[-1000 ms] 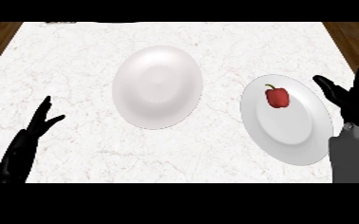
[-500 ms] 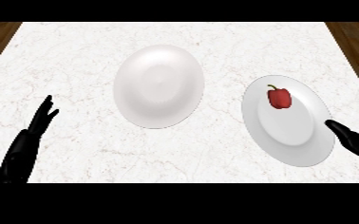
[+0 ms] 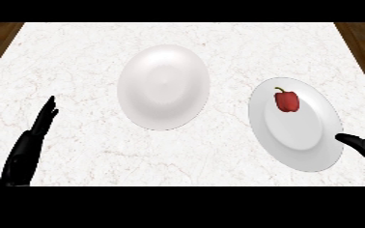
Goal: Pick the bell pepper from the plate and place it in the plate
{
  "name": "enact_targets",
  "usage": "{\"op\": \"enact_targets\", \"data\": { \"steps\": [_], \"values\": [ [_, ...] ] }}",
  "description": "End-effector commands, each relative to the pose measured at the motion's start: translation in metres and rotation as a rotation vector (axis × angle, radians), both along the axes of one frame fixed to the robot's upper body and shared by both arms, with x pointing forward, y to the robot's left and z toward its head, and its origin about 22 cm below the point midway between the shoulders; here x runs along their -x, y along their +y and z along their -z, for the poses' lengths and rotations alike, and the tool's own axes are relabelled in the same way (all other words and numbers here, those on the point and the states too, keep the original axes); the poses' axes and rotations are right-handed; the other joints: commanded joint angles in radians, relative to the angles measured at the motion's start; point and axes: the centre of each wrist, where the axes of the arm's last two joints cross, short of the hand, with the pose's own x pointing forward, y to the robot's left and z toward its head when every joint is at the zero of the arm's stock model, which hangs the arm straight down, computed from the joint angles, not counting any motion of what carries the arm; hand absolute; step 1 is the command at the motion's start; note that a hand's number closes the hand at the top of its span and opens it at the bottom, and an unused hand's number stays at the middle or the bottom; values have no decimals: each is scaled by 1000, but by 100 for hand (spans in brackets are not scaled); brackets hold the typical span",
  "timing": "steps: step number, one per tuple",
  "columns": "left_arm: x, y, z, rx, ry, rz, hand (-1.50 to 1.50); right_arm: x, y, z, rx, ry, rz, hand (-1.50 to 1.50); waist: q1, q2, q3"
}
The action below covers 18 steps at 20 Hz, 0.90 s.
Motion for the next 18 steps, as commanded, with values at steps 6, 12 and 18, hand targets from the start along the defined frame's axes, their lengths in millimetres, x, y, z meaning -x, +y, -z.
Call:
{"op": "enact_targets", "data": {
  "steps": [6,12,18],
  "values": [
    [-12,3,-1,16,0,9,0,-48,0,-19,100,258,-113,-150,10,2,1],
    [-10,1,-12,3,-10,14,0,-64,-12,8,173,411,-247,-150,16,2,2],
    [-4,-7,-5,3,-7,11,0,-75,-20,18,257,493,-327,-150,8,0,1]
  ]
}}
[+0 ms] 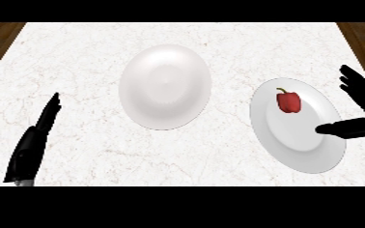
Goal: Pick the bell pepper from the plate and place it in the plate
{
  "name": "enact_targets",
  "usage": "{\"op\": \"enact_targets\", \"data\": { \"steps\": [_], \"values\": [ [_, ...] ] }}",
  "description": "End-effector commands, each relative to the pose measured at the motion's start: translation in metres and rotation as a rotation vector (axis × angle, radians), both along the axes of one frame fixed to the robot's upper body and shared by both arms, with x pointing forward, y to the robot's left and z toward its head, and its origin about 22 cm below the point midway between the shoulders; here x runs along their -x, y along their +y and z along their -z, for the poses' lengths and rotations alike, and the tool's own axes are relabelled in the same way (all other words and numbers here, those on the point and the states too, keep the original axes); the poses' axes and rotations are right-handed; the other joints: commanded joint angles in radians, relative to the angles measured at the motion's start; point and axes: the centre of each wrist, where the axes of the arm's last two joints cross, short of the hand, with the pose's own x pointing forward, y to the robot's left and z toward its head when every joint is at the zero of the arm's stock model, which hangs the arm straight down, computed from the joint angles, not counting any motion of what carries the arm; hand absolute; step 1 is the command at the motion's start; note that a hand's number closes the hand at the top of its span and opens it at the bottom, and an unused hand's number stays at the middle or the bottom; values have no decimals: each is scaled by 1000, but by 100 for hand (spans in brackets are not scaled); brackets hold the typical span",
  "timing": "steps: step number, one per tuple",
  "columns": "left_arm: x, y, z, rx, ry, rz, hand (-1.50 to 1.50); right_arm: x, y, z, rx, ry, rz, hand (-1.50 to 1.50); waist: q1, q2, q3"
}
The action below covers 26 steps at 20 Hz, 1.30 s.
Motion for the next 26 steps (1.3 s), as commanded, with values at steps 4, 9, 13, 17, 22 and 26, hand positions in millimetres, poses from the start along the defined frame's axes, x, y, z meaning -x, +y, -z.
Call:
{"op": "enact_targets", "data": {
  "steps": [4,9,13,17,22,26],
  "values": [
    [-2,17,-12,-12,17,-12,0,-20,24,8,15,45,-68,-150,-8,-2,0],
    [5,13,-7,-13,-4,2,0,-33,15,35,3,90,-140,-150,-3,-1,0],
    [-3,7,-5,-2,-6,-10,0,-46,23,45,22,90,-175,-150,-3,-1,0],
    [15,12,-1,-7,3,-2,0,-28,-5,49,12,121,-160,-150,-5,-2,0],
    [-10,16,-2,8,-13,-7,0,-57,28,65,1,123,-165,-150,-4,0,0],
    [-15,-7,4,-9,-5,-4,0,-40,36,95,16,131,-160,-150,-6,0,0]
  ]
}}
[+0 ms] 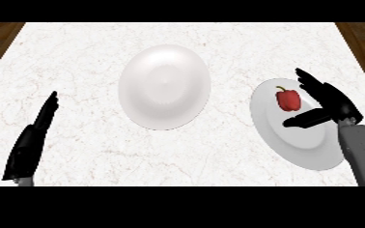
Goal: Pick the bell pepper from the plate and place it in the plate
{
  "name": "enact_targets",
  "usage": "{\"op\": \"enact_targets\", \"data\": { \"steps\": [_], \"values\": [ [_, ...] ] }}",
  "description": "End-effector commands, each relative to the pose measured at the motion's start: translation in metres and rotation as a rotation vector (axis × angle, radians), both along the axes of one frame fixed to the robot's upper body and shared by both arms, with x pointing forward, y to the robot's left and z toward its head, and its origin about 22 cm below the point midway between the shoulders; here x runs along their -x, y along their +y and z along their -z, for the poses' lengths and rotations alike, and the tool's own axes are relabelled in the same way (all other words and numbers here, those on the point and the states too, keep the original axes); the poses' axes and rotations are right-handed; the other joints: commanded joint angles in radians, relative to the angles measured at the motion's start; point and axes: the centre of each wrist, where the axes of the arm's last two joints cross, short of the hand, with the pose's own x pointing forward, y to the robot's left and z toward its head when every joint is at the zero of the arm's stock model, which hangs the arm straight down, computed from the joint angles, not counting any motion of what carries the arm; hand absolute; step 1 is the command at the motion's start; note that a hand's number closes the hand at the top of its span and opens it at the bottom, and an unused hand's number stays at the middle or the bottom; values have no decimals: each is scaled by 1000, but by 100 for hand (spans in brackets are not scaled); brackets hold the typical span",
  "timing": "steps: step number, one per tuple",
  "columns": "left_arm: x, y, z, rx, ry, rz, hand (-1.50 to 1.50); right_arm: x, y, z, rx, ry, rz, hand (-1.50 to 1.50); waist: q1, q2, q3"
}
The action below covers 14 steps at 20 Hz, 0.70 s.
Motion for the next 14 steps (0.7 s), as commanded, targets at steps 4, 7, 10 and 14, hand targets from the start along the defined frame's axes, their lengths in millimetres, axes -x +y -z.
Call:
{"op": "enact_targets", "data": {
  "steps": [4,7,10,14],
  "values": [
    [16,18,2,-3,6,-4,0,12,3,19,-40,-57,-5,150,-3,-1,0],
    [-3,-9,-5,-2,-5,-3,0,-13,2,16,-47,-76,-11,150,2,1,0],
    [-4,-1,-18,-7,5,10,0,-15,-1,12,-18,-82,-21,150,1,0,0],
    [6,15,-1,-4,9,0,0,-13,11,13,-16,-115,13,150,0,0,0]
  ]
}}
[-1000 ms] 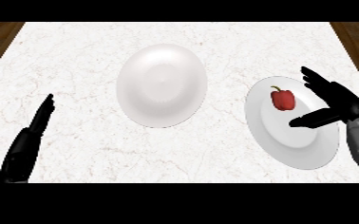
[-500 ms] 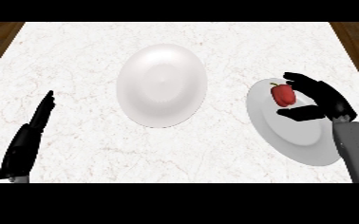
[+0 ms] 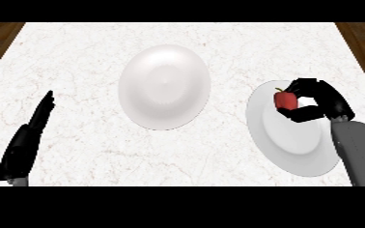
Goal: Pick the bell pepper from the plate and place it in the plate
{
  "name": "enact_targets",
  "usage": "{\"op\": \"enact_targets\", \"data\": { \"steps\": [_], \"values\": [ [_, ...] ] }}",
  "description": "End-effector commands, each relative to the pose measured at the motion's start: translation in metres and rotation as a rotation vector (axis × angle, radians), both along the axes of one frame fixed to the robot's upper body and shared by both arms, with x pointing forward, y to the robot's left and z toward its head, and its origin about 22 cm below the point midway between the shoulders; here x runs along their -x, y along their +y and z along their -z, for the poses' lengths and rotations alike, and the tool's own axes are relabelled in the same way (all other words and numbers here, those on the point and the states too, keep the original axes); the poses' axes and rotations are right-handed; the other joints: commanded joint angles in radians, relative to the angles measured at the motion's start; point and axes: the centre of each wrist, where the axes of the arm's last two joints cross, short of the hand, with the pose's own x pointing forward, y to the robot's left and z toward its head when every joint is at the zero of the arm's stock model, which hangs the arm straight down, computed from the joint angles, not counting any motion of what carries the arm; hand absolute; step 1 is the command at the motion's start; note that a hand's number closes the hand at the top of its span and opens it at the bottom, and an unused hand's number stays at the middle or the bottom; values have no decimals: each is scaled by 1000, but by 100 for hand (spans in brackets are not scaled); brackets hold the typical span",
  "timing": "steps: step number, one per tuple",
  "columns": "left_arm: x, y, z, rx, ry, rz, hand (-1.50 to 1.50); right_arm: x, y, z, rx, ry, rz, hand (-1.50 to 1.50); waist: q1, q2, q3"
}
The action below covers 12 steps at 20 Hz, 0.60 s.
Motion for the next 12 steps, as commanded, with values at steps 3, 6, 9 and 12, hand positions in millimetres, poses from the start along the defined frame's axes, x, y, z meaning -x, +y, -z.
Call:
{"op": "enact_targets", "data": {
  "steps": [3,6,9,12],
  "values": [
    [-9,-4,-11,-7,-7,33,0,-27,11,-26,275,-78,-135,150,27,8,1],
    [-11,-24,-6,5,-39,90,0,-49,4,-81,600,-114,-283,150,93,24,0],
    [-11,-22,-9,-8,-36,128,0,-63,19,-98,796,-206,-360,150,112,29,2],
    [-18,-24,-11,-3,-44,89,0,-80,13,-118,802,-333,-301,150,97,33,4]
  ]
}}
